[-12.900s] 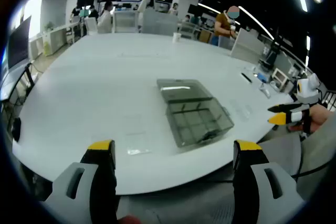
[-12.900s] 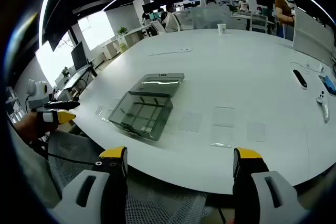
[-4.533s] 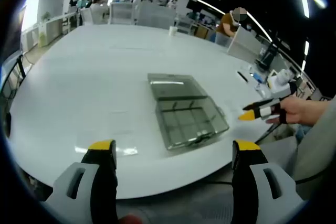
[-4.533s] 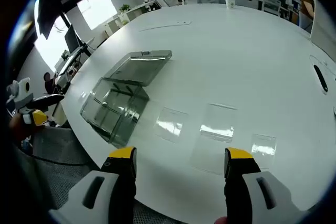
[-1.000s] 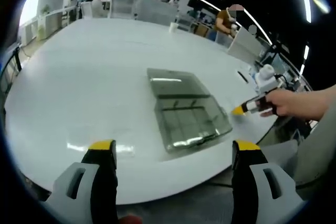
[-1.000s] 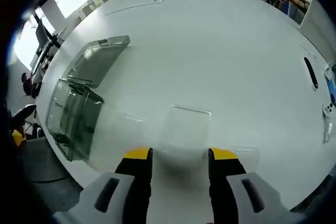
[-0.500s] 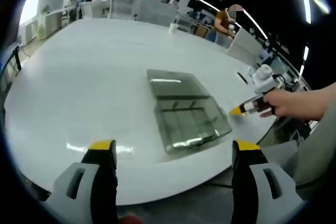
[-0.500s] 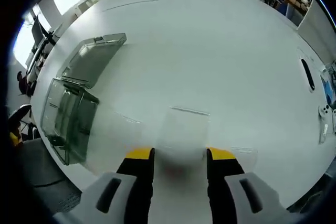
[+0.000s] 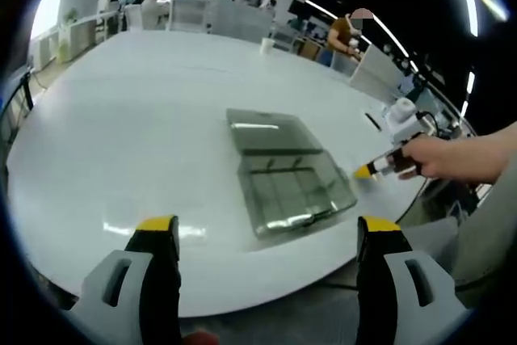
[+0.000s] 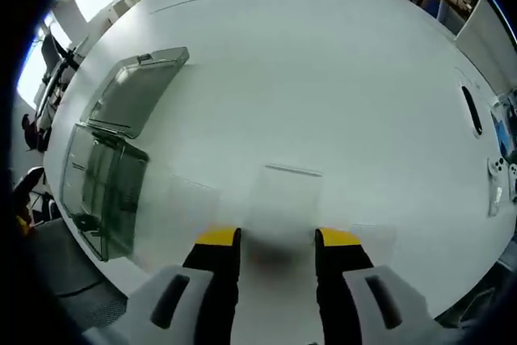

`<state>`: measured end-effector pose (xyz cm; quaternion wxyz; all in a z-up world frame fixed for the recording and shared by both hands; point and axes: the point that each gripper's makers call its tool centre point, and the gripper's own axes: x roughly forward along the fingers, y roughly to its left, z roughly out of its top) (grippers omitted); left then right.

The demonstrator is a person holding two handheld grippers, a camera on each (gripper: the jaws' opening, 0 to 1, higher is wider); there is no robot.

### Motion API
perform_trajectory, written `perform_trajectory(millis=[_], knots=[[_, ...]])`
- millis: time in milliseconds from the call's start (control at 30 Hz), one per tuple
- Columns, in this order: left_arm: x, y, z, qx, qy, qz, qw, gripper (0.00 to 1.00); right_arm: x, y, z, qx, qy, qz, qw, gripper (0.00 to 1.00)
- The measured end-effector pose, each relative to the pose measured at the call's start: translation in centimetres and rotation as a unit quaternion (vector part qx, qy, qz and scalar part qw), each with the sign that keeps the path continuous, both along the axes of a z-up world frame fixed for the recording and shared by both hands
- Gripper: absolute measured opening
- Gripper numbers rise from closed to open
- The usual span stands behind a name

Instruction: Insert the divider into the dual guide fixture by aligning both edges with the guide slots and pushing it downward to the bottom, including one-sided entry, uneven engagement, binding, and posture correction.

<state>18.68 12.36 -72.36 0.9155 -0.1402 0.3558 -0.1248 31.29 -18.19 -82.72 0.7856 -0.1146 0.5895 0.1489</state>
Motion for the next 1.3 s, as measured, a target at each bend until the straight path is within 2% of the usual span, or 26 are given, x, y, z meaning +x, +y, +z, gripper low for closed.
perform_trajectory(millis=[467,800,1300], knots=[[-0.03,0.01,0.2,0.002,-0.003,-0.001,1.0,0.89,-0.61,0.17,0.62,-0.004,0.009,0.012,0.9999,0.29],[-0.12,0.03,0.47,0.003,-0.007,0.001,1.0,0.89,-0.58,-0.03,0.41,-0.002,0.01,0.045,0.9989,0.29],[-0.48,-0.04,0.81,0.008,-0.008,-0.004,0.9999,0.89,-0.75,-0.36,0.52,0.008,0.016,0.053,0.9984,0.27]])
